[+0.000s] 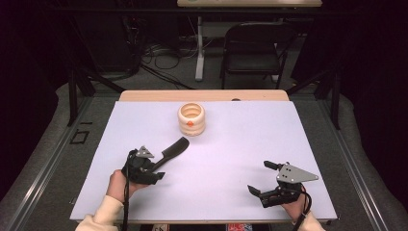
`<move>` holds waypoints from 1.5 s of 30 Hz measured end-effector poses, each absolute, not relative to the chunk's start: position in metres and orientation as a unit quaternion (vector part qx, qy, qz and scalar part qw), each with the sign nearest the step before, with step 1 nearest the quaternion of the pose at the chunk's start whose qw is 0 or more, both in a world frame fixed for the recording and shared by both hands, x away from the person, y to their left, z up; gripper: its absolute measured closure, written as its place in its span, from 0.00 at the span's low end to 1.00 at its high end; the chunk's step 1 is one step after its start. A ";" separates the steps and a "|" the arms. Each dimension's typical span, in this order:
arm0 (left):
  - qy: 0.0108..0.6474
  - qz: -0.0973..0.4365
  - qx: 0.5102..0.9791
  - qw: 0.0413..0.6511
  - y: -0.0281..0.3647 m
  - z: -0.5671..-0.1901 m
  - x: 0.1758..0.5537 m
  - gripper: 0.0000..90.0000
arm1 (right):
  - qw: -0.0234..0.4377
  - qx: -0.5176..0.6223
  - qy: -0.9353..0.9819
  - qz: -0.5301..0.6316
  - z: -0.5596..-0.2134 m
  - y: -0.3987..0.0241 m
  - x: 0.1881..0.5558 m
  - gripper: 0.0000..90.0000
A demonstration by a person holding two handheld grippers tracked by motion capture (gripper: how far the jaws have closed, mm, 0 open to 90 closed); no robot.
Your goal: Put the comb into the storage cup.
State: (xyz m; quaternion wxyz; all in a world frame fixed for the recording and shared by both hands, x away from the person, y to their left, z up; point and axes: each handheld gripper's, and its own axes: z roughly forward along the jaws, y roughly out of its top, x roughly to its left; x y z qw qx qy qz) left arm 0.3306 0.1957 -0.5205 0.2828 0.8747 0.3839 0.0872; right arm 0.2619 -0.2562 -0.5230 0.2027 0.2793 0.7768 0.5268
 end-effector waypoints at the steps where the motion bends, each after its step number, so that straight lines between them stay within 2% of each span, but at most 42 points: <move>1: 0.384 0.087 0.875 0.283 0.196 -0.520 0.331 0.45 | 0.203 0.279 0.777 0.527 -0.523 -0.256 0.262 0.00; 15: 0.383 0.100 0.883 0.253 0.195 -0.515 0.338 0.18 | 0.199 0.279 0.779 0.525 -0.524 -0.255 0.263 0.00; 37: 0.386 0.107 0.896 0.190 0.186 -0.514 0.355 0.02 | 0.199 0.277 0.777 0.529 -0.523 -0.255 0.262 0.00; 45: 0.383 0.107 0.902 0.170 0.181 -0.517 0.363 0.00 | 0.198 0.276 0.779 0.527 -0.523 -0.255 0.262 0.00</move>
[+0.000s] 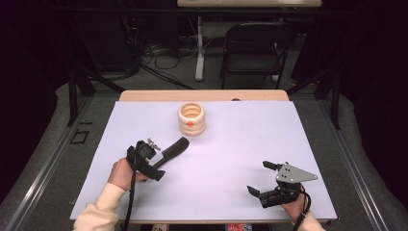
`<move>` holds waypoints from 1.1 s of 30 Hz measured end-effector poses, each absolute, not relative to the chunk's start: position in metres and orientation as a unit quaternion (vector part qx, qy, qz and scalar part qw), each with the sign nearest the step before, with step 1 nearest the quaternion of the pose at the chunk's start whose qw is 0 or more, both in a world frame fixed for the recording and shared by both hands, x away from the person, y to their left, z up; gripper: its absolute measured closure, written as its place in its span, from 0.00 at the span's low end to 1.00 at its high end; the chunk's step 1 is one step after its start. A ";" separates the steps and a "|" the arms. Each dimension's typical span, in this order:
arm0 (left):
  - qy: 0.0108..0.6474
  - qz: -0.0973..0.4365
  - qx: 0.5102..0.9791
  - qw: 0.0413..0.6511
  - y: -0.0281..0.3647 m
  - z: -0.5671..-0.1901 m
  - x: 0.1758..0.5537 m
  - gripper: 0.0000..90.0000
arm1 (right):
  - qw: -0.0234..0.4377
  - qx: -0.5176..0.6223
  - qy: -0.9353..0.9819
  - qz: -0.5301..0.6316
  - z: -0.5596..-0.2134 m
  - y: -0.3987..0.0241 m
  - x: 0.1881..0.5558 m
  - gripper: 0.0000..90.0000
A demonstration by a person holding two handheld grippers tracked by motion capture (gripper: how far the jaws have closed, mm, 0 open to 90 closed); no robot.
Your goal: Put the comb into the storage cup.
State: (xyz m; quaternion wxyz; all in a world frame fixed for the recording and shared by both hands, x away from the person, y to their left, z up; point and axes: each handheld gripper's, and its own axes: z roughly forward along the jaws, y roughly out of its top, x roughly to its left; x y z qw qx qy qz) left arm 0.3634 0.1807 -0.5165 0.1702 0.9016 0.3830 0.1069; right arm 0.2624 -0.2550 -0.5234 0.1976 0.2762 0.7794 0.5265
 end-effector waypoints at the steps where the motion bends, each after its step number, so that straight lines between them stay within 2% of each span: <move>1: 0.383 0.106 0.902 0.168 0.180 -0.516 0.365 0.00 | 0.198 0.276 0.779 0.527 -0.523 -0.255 0.262 0.00; 4: 0.380 0.108 0.904 0.163 0.177 -0.516 0.368 0.01 | 0.196 0.276 0.780 0.526 -0.523 -0.255 0.262 0.00; 5: 0.375 0.109 0.906 0.163 0.175 -0.516 0.370 0.04 | 0.196 0.276 0.780 0.527 -0.524 -0.255 0.263 0.00; 7: 0.370 0.108 0.908 0.165 0.174 -0.516 0.370 0.20 | 0.195 0.276 0.780 0.526 -0.524 -0.255 0.262 0.00; 9: 0.360 0.105 0.913 0.159 0.171 -0.516 0.372 0.23 | 0.194 0.276 0.781 0.526 -0.524 -0.255 0.262 0.00; 16: 0.355 0.091 0.919 0.145 0.165 -0.516 0.382 0.51 | 0.192 0.275 0.780 0.527 -0.524 -0.254 0.263 0.00; 18: 0.355 0.085 0.920 0.143 0.162 -0.517 0.385 0.53 | 0.192 0.275 0.780 0.527 -0.524 -0.254 0.263 0.00; 19: 0.355 0.078 0.922 0.136 0.161 -0.517 0.388 0.58 | 0.192 0.275 0.780 0.528 -0.524 -0.254 0.263 0.00; 33: 0.356 0.047 0.927 0.109 0.158 -0.526 0.402 0.77 | 0.191 0.275 0.781 0.527 -0.524 -0.254 0.263 0.00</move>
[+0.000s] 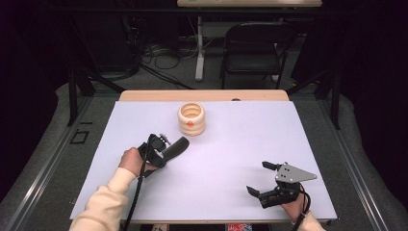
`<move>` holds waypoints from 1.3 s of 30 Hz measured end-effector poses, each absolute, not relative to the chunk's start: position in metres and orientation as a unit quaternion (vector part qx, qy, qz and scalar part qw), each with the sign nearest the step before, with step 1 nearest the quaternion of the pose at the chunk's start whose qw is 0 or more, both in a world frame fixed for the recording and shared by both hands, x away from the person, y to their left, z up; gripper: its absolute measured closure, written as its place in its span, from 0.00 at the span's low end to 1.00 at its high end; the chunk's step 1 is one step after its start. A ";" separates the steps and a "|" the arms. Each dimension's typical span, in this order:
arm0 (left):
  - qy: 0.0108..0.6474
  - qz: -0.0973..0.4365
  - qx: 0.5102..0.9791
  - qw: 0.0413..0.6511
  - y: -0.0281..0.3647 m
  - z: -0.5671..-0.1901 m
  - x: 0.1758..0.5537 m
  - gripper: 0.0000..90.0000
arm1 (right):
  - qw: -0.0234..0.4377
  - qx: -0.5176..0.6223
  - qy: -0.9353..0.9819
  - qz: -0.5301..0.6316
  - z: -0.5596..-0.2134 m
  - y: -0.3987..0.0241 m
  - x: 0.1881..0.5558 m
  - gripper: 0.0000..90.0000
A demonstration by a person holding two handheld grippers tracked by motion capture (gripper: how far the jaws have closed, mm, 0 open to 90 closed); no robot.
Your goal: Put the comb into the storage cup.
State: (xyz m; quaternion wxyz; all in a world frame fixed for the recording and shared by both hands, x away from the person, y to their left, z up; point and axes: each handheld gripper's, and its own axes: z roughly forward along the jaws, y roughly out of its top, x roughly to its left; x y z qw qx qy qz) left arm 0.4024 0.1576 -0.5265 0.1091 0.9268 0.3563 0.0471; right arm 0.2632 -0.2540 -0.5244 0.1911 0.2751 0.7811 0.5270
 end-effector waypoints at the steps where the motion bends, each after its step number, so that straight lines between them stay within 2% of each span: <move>1: 0.356 0.046 0.927 0.109 0.158 -0.527 0.403 0.78 | 0.191 0.275 0.781 0.527 -0.524 -0.254 0.263 0.00; 12: 0.358 0.041 0.927 0.102 0.156 -0.526 0.404 0.80 | 0.191 0.275 0.781 0.527 -0.524 -0.254 0.263 0.00; 39: 0.381 0.054 0.901 0.201 0.188 -0.515 0.382 0.80 | 0.192 0.276 0.781 0.525 -0.524 -0.254 0.263 0.00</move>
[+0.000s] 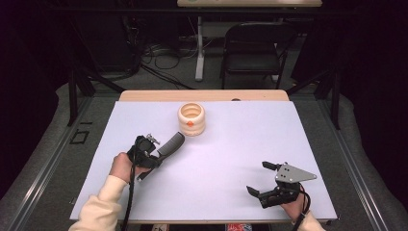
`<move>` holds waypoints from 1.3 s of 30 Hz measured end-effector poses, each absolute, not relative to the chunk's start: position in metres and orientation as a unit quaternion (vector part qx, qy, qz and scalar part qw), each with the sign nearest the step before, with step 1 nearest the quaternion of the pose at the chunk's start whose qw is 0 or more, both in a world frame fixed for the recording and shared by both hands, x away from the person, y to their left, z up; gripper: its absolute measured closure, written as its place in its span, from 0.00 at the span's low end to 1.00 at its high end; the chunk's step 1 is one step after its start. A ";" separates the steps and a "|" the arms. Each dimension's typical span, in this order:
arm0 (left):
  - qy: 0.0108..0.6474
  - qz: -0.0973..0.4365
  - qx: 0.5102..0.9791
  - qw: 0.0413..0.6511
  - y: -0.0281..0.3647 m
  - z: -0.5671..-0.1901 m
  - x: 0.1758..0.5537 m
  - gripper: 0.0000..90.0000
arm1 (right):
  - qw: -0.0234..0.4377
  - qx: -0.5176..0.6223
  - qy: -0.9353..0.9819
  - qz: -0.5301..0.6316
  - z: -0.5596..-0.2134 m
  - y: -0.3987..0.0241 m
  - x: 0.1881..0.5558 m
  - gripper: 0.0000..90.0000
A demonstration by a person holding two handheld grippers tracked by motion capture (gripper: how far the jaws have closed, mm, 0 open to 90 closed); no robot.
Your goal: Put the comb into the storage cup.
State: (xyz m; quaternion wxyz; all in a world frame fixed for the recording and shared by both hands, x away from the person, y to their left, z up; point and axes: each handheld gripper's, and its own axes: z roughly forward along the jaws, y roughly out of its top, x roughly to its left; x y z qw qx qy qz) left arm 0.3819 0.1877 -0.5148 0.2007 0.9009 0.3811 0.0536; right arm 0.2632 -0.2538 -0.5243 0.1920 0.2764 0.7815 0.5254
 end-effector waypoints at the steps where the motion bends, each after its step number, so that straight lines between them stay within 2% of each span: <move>1: 0.381 0.054 0.901 0.201 0.188 -0.515 0.382 0.80 | 0.192 0.276 0.782 0.525 -0.524 -0.254 0.263 0.00; 17: 0.386 0.087 0.879 0.268 0.199 -0.506 0.371 0.80 | 0.192 0.276 0.781 0.526 -0.524 -0.254 0.263 0.00; 39: 0.395 0.120 0.850 0.326 0.205 -0.505 0.370 0.80 | 0.192 0.276 0.781 0.526 -0.524 -0.254 0.263 0.00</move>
